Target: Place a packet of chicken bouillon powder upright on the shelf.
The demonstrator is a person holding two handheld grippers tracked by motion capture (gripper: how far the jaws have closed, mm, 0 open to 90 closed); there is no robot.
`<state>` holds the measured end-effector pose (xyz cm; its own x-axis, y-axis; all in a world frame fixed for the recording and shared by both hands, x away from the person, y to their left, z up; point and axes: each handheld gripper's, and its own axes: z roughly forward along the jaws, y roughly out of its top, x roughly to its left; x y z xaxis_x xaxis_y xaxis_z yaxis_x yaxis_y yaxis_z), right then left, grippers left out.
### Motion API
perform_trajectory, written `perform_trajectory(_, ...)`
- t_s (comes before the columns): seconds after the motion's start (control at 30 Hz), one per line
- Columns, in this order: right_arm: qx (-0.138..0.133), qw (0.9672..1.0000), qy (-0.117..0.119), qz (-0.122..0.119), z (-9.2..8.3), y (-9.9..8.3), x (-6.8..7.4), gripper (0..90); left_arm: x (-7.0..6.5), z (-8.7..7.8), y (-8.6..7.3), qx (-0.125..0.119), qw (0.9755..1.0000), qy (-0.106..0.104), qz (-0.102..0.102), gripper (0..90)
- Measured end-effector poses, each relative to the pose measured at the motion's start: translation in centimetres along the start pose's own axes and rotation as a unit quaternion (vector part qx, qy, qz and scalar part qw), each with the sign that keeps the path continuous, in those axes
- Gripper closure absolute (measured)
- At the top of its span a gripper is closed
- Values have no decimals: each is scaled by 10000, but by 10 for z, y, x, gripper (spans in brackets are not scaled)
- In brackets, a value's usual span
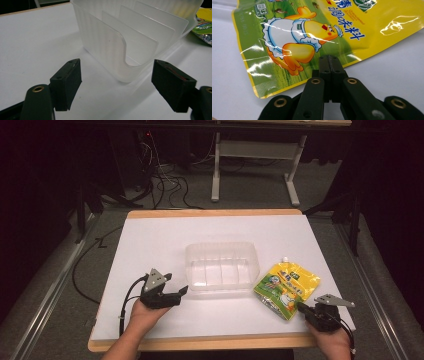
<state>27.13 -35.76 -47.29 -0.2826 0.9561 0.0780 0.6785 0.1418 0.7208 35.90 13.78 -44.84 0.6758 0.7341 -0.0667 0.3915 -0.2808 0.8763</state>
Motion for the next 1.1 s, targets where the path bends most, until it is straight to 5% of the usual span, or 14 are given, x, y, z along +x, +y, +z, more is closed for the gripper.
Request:
perform_trajectory(0.4, -630, 9977, -137, 194, 9, 42, 1, 714, 4, -6, -3, -71, 9999, 51, -74, 261)
perform_trajectory(0.57, -779, 9964, -186, 270, 25, 60, -13, 660, 4, -6, -4, -22, 10000, 32, -72, 277)
perform_trajectory(0.9, -968, 9935, -247, 539, 25, 55, -42, 567, 8, -15, -11, 26, 9998, 149, -120, 302)
perform_trajectory(1.1, -1071, 9895, -251, 934, 17, 48, -67, 540, 9, -23, -16, 114, 9997, 189, -49, 318)
